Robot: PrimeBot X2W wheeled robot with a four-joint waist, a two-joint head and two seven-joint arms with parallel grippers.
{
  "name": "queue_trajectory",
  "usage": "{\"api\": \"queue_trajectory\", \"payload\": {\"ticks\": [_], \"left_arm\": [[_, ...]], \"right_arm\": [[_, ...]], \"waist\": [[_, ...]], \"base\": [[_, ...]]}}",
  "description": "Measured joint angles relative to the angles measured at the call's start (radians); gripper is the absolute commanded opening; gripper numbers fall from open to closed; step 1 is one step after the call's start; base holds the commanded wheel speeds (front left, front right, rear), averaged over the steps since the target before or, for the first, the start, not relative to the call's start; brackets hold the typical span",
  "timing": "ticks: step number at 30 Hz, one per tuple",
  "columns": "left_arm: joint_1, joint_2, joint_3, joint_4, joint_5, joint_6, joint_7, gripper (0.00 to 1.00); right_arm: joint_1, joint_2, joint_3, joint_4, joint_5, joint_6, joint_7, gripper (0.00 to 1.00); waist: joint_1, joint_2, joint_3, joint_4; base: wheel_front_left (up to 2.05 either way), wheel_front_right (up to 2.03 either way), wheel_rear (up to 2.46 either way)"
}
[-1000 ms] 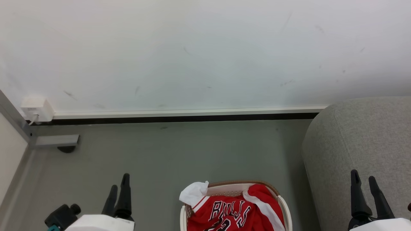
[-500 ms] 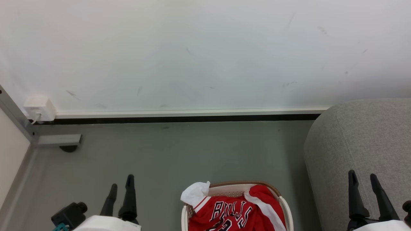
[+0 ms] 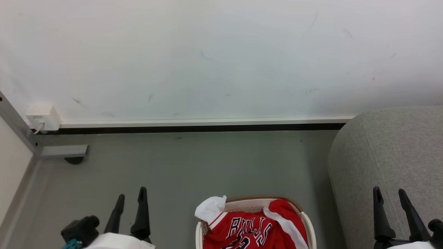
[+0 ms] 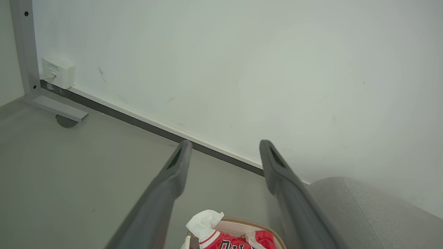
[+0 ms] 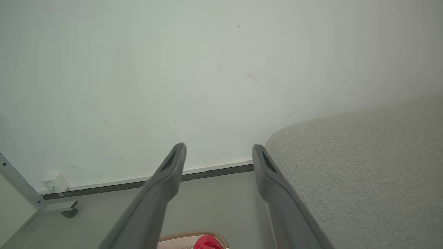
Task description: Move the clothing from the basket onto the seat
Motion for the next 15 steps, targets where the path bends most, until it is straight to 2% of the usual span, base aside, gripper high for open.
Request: {"api": "queue_trajectory", "payload": {"ticks": [15], "left_arm": [[0.003,0.001,-0.003,0.014,0.158,-0.007,-0.034,1.0]], "right_arm": [[0.004,0.001,-0.018,0.016,-0.081,0.0,-0.035,1.0]], "waist": [[0.0,0.0,-0.004,0.002]], "base": [[0.0,0.0,0.0]]}}
